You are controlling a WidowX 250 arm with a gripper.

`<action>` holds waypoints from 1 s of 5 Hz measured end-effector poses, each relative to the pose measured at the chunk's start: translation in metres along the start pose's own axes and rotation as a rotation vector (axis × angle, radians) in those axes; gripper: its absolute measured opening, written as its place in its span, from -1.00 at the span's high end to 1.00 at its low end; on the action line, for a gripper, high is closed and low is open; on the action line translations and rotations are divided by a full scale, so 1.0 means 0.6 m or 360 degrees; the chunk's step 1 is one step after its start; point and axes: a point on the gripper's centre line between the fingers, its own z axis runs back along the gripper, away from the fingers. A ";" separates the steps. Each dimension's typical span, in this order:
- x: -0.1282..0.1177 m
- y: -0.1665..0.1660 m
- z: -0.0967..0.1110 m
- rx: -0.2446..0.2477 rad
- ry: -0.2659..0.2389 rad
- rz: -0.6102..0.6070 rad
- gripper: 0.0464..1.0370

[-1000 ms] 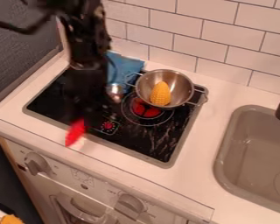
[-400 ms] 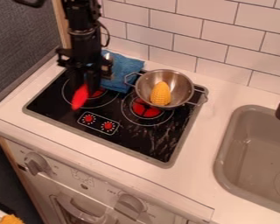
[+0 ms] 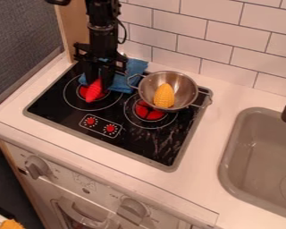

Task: Put the orange spoon over the blue cloth and left burner

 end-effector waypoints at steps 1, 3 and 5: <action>0.009 0.003 0.009 0.0001 -0.0015 -0.0003 0.32; 0.005 0.005 0.004 -0.0018 -0.0014 -0.0020 -0.44; -0.039 0.004 0.061 -0.0035 -0.0175 -0.0053 -0.93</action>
